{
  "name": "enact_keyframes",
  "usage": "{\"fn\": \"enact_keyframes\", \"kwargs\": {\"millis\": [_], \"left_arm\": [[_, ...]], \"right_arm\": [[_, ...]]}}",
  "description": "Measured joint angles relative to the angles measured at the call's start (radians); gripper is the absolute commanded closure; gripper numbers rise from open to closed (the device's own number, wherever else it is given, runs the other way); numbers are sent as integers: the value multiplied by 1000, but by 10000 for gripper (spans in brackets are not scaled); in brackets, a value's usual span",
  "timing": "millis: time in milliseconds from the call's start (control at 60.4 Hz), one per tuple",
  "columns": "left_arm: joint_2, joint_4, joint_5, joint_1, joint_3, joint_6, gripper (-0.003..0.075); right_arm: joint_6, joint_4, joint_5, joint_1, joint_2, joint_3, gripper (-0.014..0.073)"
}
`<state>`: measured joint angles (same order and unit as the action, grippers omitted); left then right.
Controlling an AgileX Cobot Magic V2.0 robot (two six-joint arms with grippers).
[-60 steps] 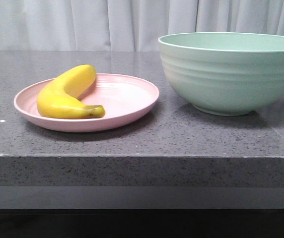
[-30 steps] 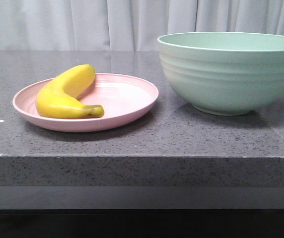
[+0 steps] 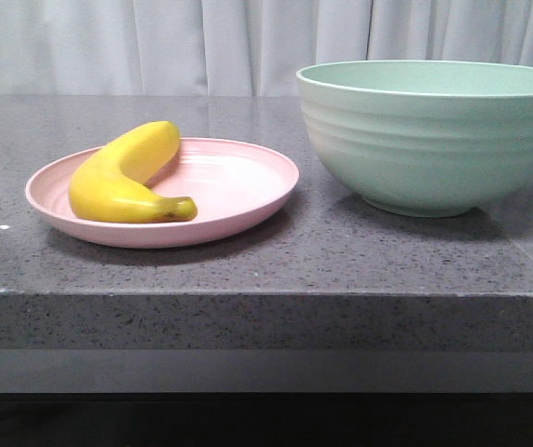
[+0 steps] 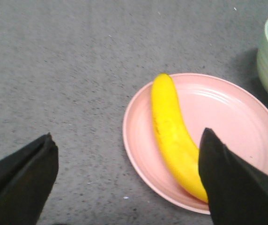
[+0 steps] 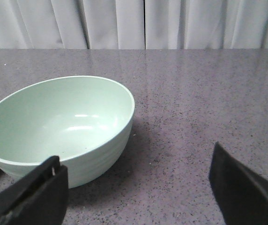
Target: Transfer banana from pink plate to green bowl
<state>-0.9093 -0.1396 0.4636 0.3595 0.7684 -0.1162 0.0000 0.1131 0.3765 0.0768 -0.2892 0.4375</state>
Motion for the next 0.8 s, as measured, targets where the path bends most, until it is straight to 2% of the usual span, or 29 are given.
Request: {"fn": "enact_keyframes", "kwargs": {"millis": [414,563,795], "left_arm": [[-496,-2,261,125,340,116,139],[-594,-6,302,145,404,149,139],[-670,-7,314,145,418,169,142]], "right_arm": [[0,0,3,0,0,0,-32],[0,0,3,0,0,0,-32],[0,0,3,0,0,0,-32]]}}
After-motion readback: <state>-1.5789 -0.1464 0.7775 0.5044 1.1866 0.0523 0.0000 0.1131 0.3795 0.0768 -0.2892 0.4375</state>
